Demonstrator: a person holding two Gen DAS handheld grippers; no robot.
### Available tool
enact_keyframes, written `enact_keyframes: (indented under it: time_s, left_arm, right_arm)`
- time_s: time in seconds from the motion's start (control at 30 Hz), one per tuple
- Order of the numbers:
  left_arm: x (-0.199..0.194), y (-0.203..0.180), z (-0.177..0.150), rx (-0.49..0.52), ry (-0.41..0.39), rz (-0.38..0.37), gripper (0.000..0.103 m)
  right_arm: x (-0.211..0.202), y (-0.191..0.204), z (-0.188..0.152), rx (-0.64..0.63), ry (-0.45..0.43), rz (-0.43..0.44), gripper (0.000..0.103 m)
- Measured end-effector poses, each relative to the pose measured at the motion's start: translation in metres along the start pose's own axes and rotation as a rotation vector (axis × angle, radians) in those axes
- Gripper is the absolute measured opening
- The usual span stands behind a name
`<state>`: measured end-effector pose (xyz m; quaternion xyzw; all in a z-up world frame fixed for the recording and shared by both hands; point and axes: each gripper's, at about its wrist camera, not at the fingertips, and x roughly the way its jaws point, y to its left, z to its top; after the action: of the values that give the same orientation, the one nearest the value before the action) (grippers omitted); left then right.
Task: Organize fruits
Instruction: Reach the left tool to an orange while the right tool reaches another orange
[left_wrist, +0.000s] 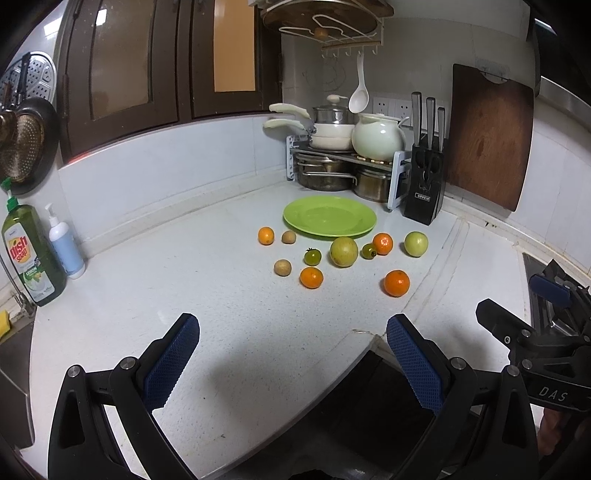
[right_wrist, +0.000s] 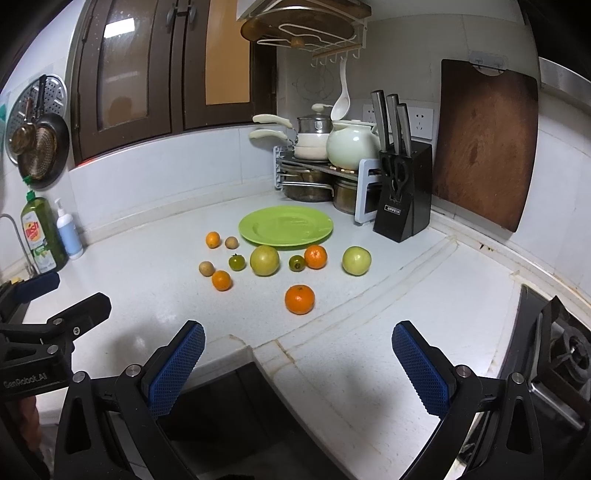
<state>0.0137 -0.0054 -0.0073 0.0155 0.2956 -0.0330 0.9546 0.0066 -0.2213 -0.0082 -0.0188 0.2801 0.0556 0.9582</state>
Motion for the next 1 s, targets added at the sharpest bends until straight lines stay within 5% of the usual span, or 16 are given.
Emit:
enact_keyframes:
  time_s: [0.3,0.63,1.0]
  left_arm:
    - [0.033,0.002,0.01,0.044,0.019,-0.03,0.102]
    - [0.099,-0.001,0.027,0.129,0.07,-0.081,0.082]
    - [0.173,-0.007,0.035,0.195,0.166,-0.153,0.07]
  right_arm:
    - [0.034,0.002,0.005,-0.006,0.049,0.001,0.102]
    - [0.093,0.001,0.018,-0.005,0.116,-0.007,0.101]
    - [0.165,-0.005,0.02,0.044,0.256,0.009,0.087]
